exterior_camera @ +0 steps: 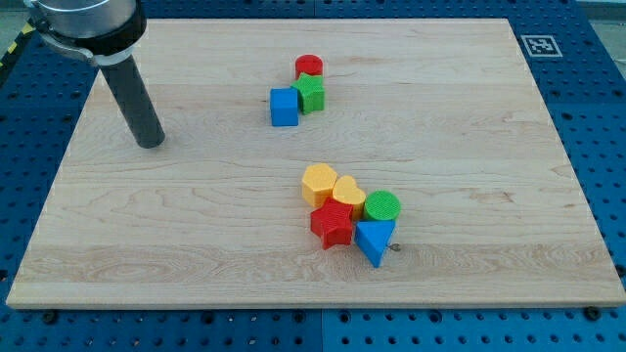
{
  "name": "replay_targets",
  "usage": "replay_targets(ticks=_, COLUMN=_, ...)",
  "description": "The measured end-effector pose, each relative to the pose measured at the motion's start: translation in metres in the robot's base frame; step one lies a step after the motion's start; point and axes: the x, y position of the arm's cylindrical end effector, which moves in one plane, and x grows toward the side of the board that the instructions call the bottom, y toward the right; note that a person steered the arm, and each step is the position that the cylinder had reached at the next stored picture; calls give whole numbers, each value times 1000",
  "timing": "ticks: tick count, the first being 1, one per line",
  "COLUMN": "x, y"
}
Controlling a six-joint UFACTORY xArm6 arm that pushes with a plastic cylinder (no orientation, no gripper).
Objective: Nudge blue triangle along with red star a bit left
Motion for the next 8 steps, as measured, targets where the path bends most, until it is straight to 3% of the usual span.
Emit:
replay_targets(ticks=1, x=0, y=0)
replay_targets(ticks=2, x=60, y=24)
replay_targets(ticks=4, x=164, y=194)
replay_targets(ticks=5, x=190, y=211)
replay_targets(ticks=6, x=190, y=232)
replay_targets(ticks=7, x=189, y=321)
replay_targets(ticks=8, x=189, y=362)
